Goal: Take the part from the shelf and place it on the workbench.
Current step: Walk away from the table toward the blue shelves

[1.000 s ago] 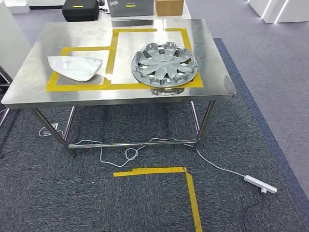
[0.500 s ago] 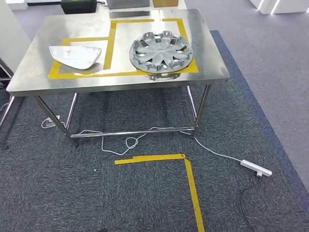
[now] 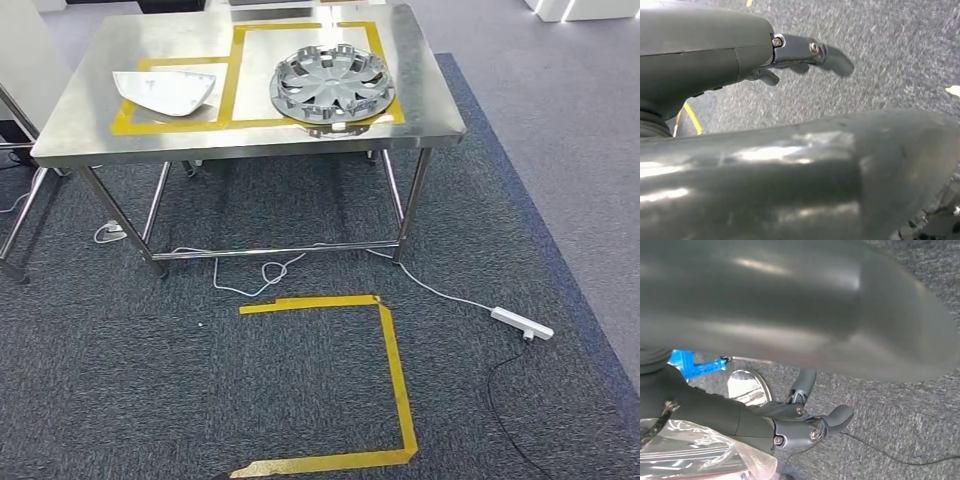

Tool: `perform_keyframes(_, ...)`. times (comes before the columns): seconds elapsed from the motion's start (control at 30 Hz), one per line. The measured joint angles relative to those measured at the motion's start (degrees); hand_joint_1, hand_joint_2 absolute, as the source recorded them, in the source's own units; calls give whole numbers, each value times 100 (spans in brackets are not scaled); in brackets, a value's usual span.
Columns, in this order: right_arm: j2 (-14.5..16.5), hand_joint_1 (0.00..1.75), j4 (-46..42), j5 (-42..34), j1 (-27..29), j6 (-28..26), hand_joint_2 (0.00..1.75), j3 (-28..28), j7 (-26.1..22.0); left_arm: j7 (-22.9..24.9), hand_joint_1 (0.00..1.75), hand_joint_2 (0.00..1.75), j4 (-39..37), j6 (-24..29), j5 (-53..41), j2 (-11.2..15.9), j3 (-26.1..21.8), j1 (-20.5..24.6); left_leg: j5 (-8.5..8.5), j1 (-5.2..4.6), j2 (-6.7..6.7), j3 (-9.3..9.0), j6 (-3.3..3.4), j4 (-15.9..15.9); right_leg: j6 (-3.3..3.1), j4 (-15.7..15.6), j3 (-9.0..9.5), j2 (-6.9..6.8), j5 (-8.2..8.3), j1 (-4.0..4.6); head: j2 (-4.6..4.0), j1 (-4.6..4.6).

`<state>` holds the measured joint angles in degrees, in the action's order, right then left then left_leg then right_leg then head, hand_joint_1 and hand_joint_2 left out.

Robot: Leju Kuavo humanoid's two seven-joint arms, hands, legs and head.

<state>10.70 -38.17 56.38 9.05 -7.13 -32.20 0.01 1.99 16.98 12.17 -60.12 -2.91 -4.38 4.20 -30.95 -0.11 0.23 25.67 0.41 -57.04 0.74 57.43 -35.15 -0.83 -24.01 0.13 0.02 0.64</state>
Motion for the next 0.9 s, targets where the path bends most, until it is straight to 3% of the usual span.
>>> perform_keyframes(0.07, 9, 0, 23, 62, -15, -2, 0, -68, -19, 7, 0, 0, 9, 1, 9, -19, 1, -4, 36, -3, 14, 69, 56, 86, 64, 16, -64, 1, 75, -11, 0, 2)
perform_keyframes(0.1, 11, 0, 34, 95, -17, -5, 0, -105, -30, 16, 0, 0, 13, 1, 19, -28, 1, -9, 92, 5, 25, 127, 100, 105, 93, 70, -111, 15, -7, -17, 0, 0)
perform_keyframes(0.17, 15, 0, 63, 160, -20, -14, 0, -178, -55, 31, 0, 0, 25, 2, 40, -47, 1, -18, 236, 23, 48, 274, 174, 125, 143, 452, -247, 50, -504, -37, 0, -10)
perform_keyframes(0.2, 17, 0, 77, 190, -30, -20, 0, -207, -70, 36, 0, 0, 32, 8, 56, -50, 1, -21, 301, 21, 47, 363, 191, 125, 164, 783, -326, 57, -811, -43, 0, -20)
perform_keyframes(0.23, 20, 0, 91, 213, -45, -31, 0, -236, -85, 37, 0, 0, 39, 22, 73, -57, 1, -24, 369, 19, 50, 457, 191, 124, 184, 1151, -388, 60, -1015, -49, 0, -27)
perform_keyframes(0.27, 20, 0, 100, 231, -61, -44, 0, -265, -98, 36, 0, 0, 43, 39, 88, -64, 1, -25, 438, 18, 57, 555, 180, 122, 201, 1468, -414, 61, -1044, -53, 0, -27)
perform_keyframes(0.33, 21, 0, 111, 246, -81, -68, 0, -332, -115, 36, 0, 0, 48, 73, 112, -75, 1, -27, 590, 19, 72, 755, 149, 110, 219, 1717, -295, 61, -668, -68, 0, -32)
perform_keyframes(0.37, 21, 0, 115, 243, -85, -74, 0, -367, -120, 36, 0, 0, 51, 80, 115, -80, 1, -28, 661, 20, 74, 841, 129, 99, 219, 1571, -100, 61, -458, -79, 0, -33)
perform_keyframes(0.4, 23, 0, 117, 234, -92, -75, 0, -400, -128, 37, 0, 0, 62, 85, 119, -84, 1, -32, 723, 14, 71, 909, 103, 82, 214, 1209, 225, 63, -400, -88, 1, -37)
perform_keyframes(0.47, 32, 0, 121, 206, -128, -72, 0, -463, -150, 37, 0, 0, 90, 95, 131, -90, 1, -35, 814, -5, 64, 989, 43, 21, 182, 244, 930, 70, -676, -92, 1, -43)
perform_keyframes(0.5, 39, 0, 124, 188, -152, -68, 0, -497, -162, 39, 0, 0, 103, 99, 140, -91, 1, -33, 858, -12, 63, 1010, 9, 0, 152, -108, 1149, 75, -849, -86, 1, -41)
perform_keyframes(0.53, 48, 0, 128, 168, -169, -62, 0, -533, -171, 41, 0, 0, 110, 103, 151, -92, 1, -32, 900, -10, 64, 1024, -26, -11, 111, -279, 1223, 77, -936, -78, 1, -41)
perform_keyframes(0.6, 72, 0, 143, 136, -175, -48, 0, -610, -180, 50, 0, 0, 115, 105, 169, -90, 1, -52, 896, 13, 57, 1056, -97, -48, 11, -301, 1175, 62, -910, -76, 1, -35)
perform_keyframes(0.63, 83, 0, 148, 120, -170, -42, 0, -649, -184, 57, 0, 0, 118, 106, 175, -90, 1, -73, 759, 23, 50, 1099, -130, -176, -33, -302, 1148, 49, -871, -77, 0, -36)
perform_keyframes(0.73, 93, 0, 159, 90, -174, -12, 0, -764, -199, 73, 0, 0, 121, 106, 185, -98, 2, -128, 32, 42, 34, 1387, -192, -1168, -104, -295, 1027, 26, -759, -53, 0, -28)
perform_keyframes(0.77, 93, 0, 164, 87, -175, 2, 0, -793, -203, 77, 0, 0, 122, 106, 186, -102, 2, -141, -107, 44, 34, 1447, -196, -1476, -113, -290, 986, 23, -729, -37, 0, -27)
perform_keyframes(0.8, 95, 0, 171, 84, -176, 19, 0, -820, -207, 81, 0, 0, 123, 106, 186, -104, 3, -152, -131, 43, 33, 1422, -188, -1608, -117, -284, 950, 22, -704, -21, 0, -27)
perform_keyframes(0.83, 97, 0, 177, 83, -176, 36, 0, -845, -209, 84, 0, 0, 125, 106, 187, -104, 3, -162, -43, 38, 31, 1290, -163, -1502, -118, -279, 927, 23, -686, -5, 0, -24)
perform_keyframes(0.9, 108, 0, 186, 83, -182, 69, 0, -884, -221, 87, 0, 0, 138, 106, 190, -98, 3, -172, 253, 10, 21, 811, -59, -786, -114, -271, 912, 24, -666, 18, 0, -28)
